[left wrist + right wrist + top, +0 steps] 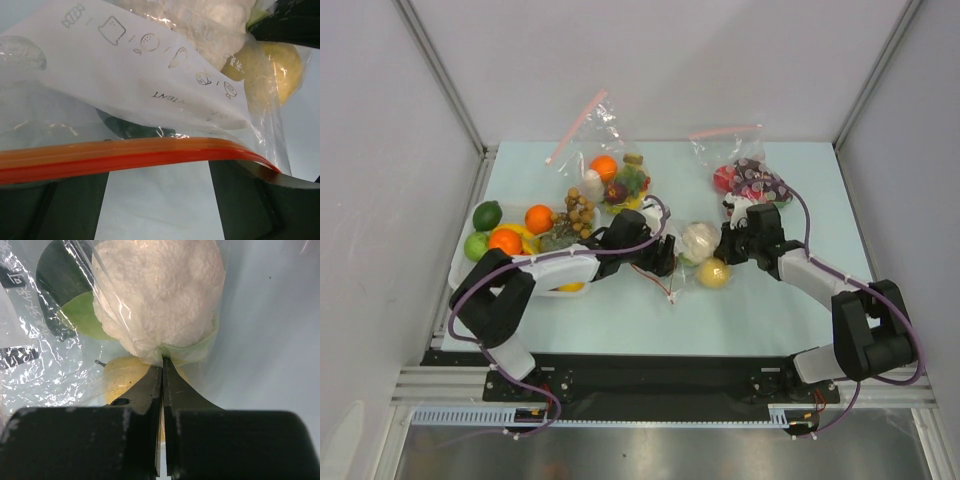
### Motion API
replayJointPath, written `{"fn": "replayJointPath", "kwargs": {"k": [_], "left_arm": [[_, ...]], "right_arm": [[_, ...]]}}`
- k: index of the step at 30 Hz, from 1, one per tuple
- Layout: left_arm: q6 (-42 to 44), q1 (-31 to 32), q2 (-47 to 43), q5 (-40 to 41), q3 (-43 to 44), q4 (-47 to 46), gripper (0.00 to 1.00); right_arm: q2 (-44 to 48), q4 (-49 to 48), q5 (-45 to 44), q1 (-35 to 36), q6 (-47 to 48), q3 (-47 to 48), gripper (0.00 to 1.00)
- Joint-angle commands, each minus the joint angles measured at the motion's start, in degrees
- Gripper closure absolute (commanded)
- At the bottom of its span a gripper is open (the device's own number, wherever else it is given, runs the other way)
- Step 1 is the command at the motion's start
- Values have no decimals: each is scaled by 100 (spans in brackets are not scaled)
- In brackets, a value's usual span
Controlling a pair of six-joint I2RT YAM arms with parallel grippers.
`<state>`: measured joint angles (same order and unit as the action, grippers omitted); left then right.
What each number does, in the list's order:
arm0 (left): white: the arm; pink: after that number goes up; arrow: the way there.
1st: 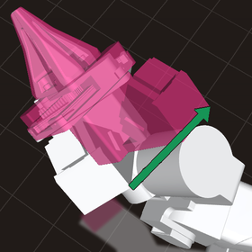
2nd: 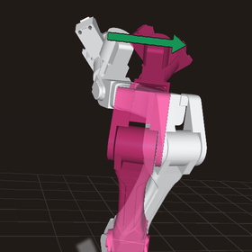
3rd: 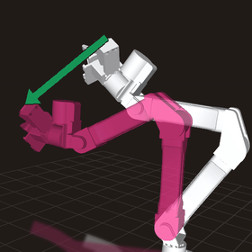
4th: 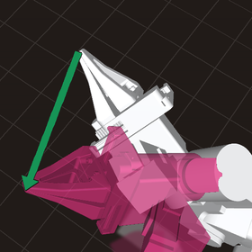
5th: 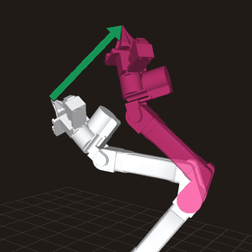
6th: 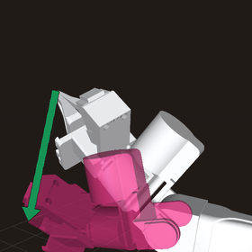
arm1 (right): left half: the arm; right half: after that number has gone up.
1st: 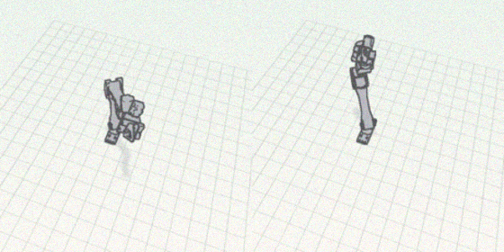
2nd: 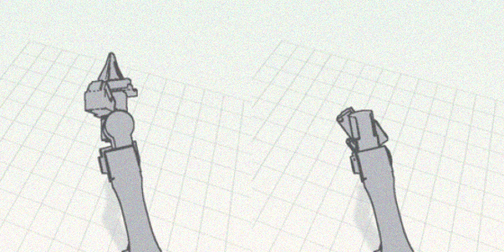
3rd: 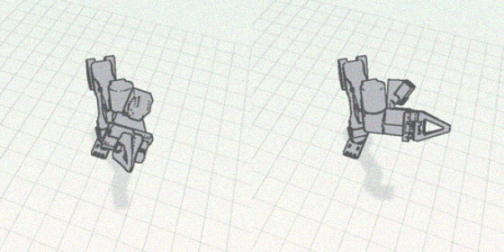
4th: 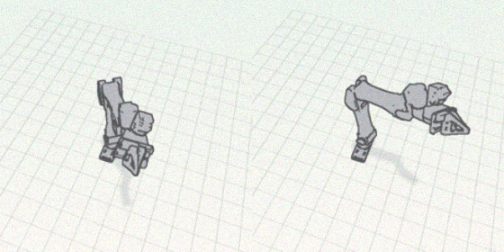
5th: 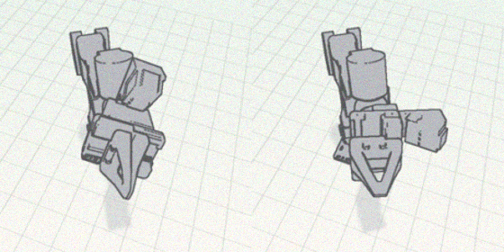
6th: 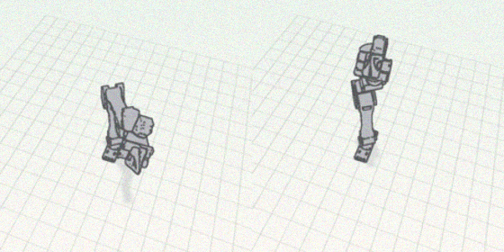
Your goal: Open the zip-top bag and remove the fake food
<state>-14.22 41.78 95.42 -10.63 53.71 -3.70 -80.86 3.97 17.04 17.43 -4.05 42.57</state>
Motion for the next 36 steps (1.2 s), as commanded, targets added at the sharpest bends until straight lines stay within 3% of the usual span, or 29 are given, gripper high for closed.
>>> {"fn": "replayJointPath", "kwargs": {"k": [1, 17, 20, 27, 36], "left_arm": [[-143, 23, 213, 87, 253, -500, 18], [191, 23, 1110, 597, 728, -175, 15], [218, 23, 1242, 589, 781, -104, 22], [393, 23, 1147, 633, 711, 106, 62], [604, 23, 365, 194, 359, 493, 66]], "right_arm": [[-105, -80, 72, 85, -17, 76, 100], [-79, -80, 80, 138, -34, 24, 100], [-62, -80, 89, 138, -43, 15, 100], [-26, 60, -139, 15, -95, 33, 100], [0, 227, -596, -196, -183, 24, 100]]}}
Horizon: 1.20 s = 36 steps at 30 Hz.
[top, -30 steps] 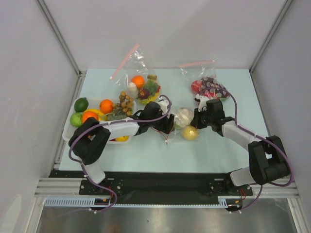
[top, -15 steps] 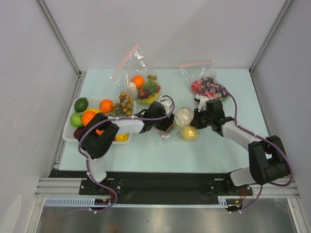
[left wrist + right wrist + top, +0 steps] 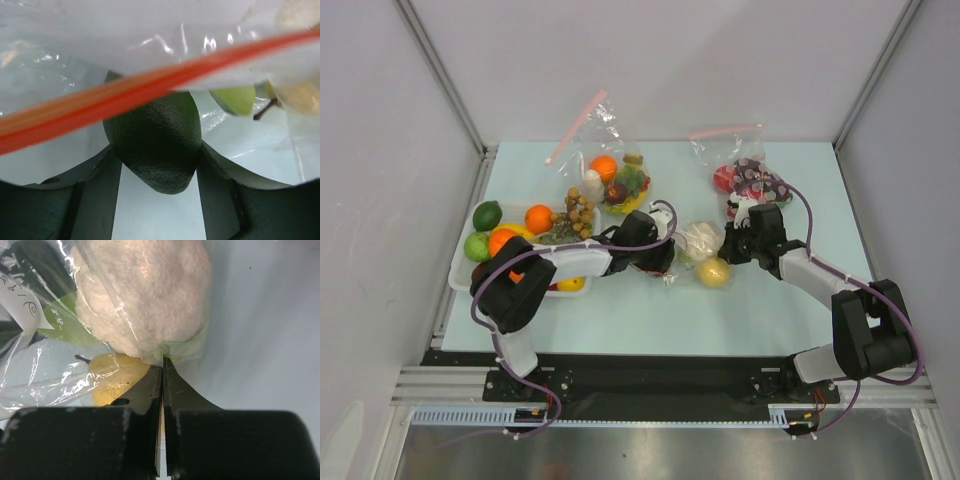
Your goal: Open the zip-top bag and remove the fake food
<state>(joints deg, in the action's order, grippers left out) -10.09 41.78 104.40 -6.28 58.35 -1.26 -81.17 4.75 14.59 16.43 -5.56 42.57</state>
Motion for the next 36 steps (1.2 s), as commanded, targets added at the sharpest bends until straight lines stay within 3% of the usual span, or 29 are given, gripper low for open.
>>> {"fn": "replayJointPath", "kwargs": {"k": [1, 12, 20, 26, 36], "left_arm": [[183, 23, -613, -303, -130, 257, 66], [-10, 6, -1597, -629, -166, 347, 66], [-116, -21, -1194, -909, 430, 257, 66], [147, -47, -1482, -743, 994, 1179, 66], [341, -144, -2598, -1278, 819, 2813, 65]], "right_arm": [[39, 149, -369, -113, -33, 15, 100], [13, 184, -466, -131, -15, 6, 100], [154, 52, -325, -113, 20, -82, 100], [171, 26, -343, -113, 11, -126, 100], [92, -36, -316, -122, 20, -135, 100]]}}
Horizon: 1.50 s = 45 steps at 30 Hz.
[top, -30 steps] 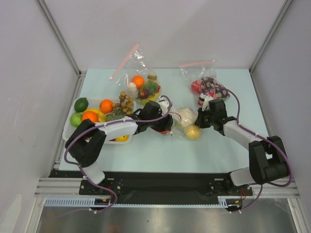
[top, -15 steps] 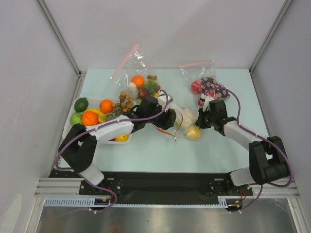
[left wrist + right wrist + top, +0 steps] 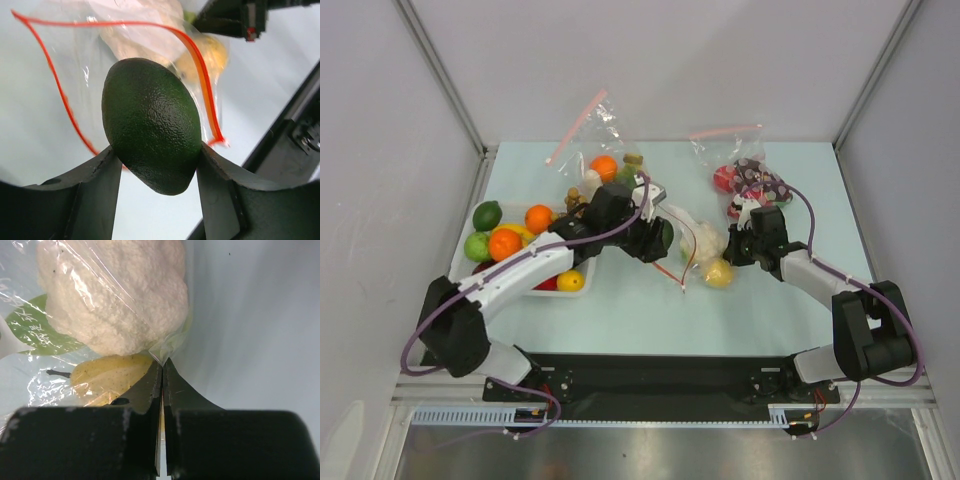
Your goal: Open the zip-top bag and remove the fake food
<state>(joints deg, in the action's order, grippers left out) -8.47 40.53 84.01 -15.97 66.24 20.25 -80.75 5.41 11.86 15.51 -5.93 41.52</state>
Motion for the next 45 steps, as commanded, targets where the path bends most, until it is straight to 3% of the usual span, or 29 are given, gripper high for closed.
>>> {"fn": "replayJointPath", "kwargs": {"k": [1, 10, 14, 15, 18, 23, 30, 34, 45], "left_arm": [[179, -19, -717, -311, -66, 795, 66], [-111, -554, -2379, 250, 125, 2333, 63], [-181, -1625, -2617, 577, 337, 2773, 62], [-190, -2141, -2618, 560, 355, 2782, 62], [-287, -2890, -2626, 612, 337, 2643, 60], [-339, -3621, -2407, 981, 100, 2230, 57], [-392, -3833, -2011, 1139, 12, 1957, 54], [-305, -4413, -1986, 684, -295, 1824, 50], [-366, -4440, -1230, 612, -533, 1377, 45]], "right_arm": [[59, -102, -34, -30, 66, -30, 100], [-28, -224, 88, -30, 22, -56, 100], [-29, -251, 159, -30, 13, -38, 100], [-20, -251, 176, -39, 31, -30, 100], [15, -225, 159, -39, 31, -38, 100], [130, -216, 150, -48, 48, -82, 100], [156, -216, 177, -48, 48, -91, 100], [147, -251, 247, -48, 40, -82, 100], [218, -260, 317, -48, 48, -91, 100]]}}
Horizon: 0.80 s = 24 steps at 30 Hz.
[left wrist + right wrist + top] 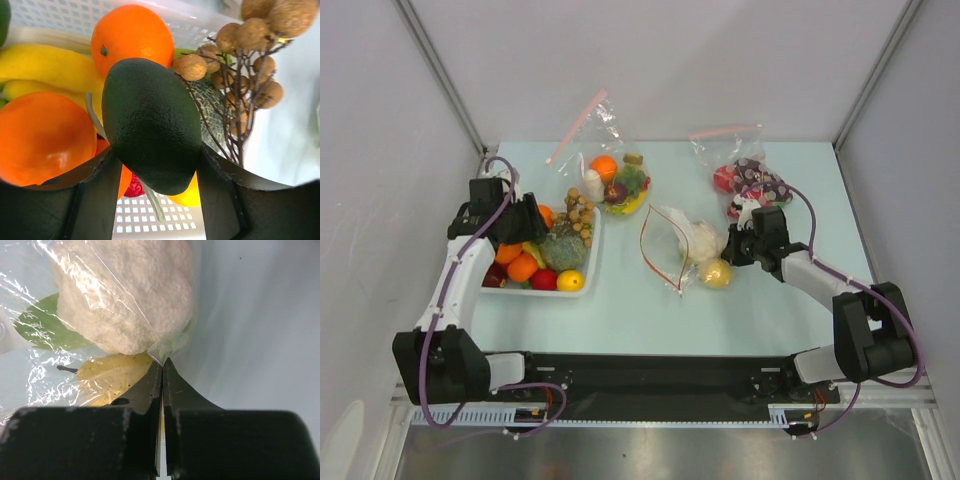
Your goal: Open the zip-top bag and remove the fake food
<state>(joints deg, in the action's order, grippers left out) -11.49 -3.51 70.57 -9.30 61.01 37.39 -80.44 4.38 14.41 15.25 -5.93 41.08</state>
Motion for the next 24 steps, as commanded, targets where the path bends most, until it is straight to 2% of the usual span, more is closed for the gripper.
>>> {"fn": "replayJointPath", "kwargs": {"k": [1, 5, 16, 24], "left_arm": [[-56, -53, 150, 24, 16, -346, 45], [-82, -132, 203, 297, -19, -434, 44], [-187, -308, 484, 429, 68, -653, 38], [-223, -326, 379, 394, -124, -724, 21]], "right_arm": [[196, -157, 61, -22, 57, -56, 100], [205, -157, 70, -22, 40, -65, 100], [213, -175, 167, -22, 57, -65, 100], [213, -183, 202, -22, 57, -65, 100]]}}
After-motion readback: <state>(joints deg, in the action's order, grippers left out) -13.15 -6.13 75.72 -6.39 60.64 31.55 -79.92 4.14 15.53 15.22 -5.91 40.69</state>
